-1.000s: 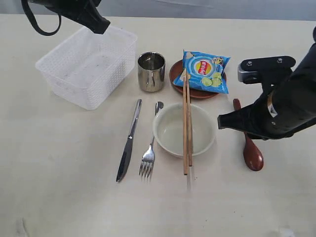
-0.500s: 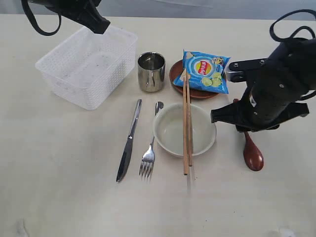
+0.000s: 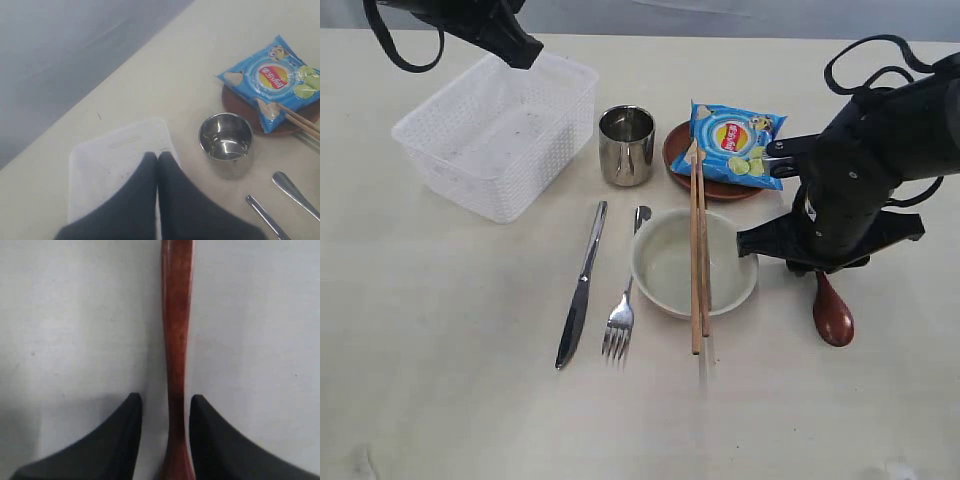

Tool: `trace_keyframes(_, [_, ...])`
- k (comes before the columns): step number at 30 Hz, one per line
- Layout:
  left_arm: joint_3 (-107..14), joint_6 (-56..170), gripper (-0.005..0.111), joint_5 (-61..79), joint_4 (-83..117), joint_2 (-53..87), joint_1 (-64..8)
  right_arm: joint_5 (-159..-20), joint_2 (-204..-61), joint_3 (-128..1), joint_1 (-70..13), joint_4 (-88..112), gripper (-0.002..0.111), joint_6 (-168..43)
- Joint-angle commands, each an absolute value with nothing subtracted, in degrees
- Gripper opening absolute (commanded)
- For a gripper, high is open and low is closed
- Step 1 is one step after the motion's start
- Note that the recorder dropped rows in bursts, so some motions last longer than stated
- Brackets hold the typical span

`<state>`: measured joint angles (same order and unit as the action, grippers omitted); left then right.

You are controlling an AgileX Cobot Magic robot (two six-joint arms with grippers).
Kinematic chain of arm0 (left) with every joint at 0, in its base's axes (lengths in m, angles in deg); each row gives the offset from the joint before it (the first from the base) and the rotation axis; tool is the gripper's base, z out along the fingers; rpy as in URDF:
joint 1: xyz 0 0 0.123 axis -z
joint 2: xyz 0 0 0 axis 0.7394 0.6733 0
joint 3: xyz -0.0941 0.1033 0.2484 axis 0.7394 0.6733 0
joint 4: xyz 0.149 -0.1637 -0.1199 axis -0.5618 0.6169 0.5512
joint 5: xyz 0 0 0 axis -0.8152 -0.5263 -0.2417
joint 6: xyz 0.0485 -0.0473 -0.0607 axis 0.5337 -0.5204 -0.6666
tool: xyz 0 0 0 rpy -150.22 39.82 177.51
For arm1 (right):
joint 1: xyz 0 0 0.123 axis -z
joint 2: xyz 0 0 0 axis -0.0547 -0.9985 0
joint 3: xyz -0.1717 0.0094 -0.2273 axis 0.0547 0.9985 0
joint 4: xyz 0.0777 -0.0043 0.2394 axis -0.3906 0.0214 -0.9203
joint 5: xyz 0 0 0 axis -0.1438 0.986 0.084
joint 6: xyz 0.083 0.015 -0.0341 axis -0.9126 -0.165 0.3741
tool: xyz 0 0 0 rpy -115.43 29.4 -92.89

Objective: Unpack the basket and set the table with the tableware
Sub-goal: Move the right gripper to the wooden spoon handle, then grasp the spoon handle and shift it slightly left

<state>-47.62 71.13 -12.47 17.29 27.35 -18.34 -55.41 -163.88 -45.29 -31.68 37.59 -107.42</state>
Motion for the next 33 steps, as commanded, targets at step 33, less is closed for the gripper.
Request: trace_keyframes(33, [-47.29,70.94,0.0,-12.02,17.21,27.08,-18.48,-52.95,-164.2,-45.43,-35.26,28.71,0.0,-105.19])
